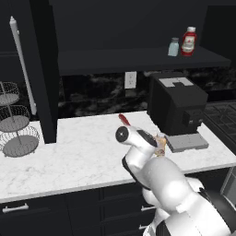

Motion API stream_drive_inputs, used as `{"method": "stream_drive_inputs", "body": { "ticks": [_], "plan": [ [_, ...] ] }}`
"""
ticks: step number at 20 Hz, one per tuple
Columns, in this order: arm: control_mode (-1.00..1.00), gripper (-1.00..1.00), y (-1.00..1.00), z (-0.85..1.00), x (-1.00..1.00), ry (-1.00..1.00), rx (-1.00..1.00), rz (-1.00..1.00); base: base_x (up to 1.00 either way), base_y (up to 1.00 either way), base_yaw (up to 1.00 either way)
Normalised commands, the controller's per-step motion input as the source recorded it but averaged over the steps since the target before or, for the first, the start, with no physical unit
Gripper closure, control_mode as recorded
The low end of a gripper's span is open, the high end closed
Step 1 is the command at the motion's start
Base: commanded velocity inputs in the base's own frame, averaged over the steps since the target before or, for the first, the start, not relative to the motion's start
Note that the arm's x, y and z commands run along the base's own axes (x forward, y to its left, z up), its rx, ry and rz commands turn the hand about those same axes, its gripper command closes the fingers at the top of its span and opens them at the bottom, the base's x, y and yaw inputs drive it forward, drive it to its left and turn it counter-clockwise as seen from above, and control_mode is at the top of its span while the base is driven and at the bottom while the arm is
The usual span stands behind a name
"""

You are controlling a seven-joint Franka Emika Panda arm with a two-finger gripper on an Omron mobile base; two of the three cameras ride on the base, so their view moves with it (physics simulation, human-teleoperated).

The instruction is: Put the shaker and condiment bottle from the counter next to their counterparts in the cabinet.

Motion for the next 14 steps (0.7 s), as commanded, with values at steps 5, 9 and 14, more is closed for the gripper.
{"method": "stream_drive_inputs", "body": {
  "ticks": [5, 9, 14],
  "plan": [
    [-1.00, -1.00, -0.02, -0.06, 0.36, -0.02, -0.01, -0.34, 0.00, 0.00, 0.00],
    [-1.00, -1.00, 0.00, -0.01, 0.42, -0.02, -0.01, -0.29, 0.00, 0.00, 0.00],
    [-1.00, -1.00, -0.01, 0.00, 0.37, 0.00, 0.00, -0.29, 0.00, 0.00, 0.00]
  ]
}}
